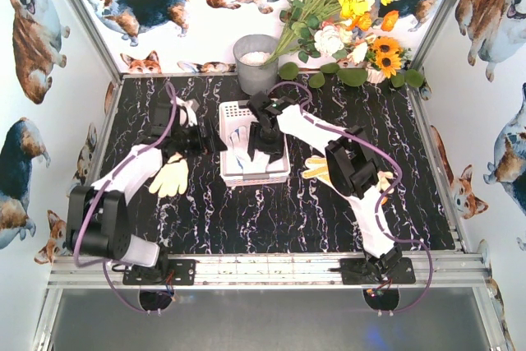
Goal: Put the gloves into the storage basket
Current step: Adjust the bin at the center of the board.
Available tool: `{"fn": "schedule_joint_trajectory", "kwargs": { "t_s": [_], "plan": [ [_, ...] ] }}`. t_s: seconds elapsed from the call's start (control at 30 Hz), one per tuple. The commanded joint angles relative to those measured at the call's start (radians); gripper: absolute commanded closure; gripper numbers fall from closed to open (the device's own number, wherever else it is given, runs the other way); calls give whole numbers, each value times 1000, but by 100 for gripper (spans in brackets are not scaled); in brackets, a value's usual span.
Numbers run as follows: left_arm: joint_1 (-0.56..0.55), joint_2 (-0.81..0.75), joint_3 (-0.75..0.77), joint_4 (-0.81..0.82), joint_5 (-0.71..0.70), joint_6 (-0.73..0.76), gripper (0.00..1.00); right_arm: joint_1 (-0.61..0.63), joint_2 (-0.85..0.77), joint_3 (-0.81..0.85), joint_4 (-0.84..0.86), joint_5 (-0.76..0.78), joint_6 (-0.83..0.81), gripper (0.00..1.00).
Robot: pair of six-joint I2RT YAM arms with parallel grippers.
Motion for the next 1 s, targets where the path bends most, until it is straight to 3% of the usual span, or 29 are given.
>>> {"fn": "schedule_joint_trajectory", "kwargs": {
  "t_s": [0.0,0.4,0.67,0.8,0.97],
  "plan": [
    [-9,-82,66,-50,-94,6,18,6,-112,66,-29,37,-97,39],
    [-214,-89,124,-20,-257,-126,40,1,-288,-25,45,112,-136,41],
    [-347,82,210,33,-360,-155,53,-89,-536,-292,181,81,-144,45],
    [-361,181,263,72,-395,-171,65,-136,-657,-429,217,90,-154,48],
    [-366,307,311,142,-425,-210,70,-195,-819,-571,214,115,-186,51]
  ]
}}
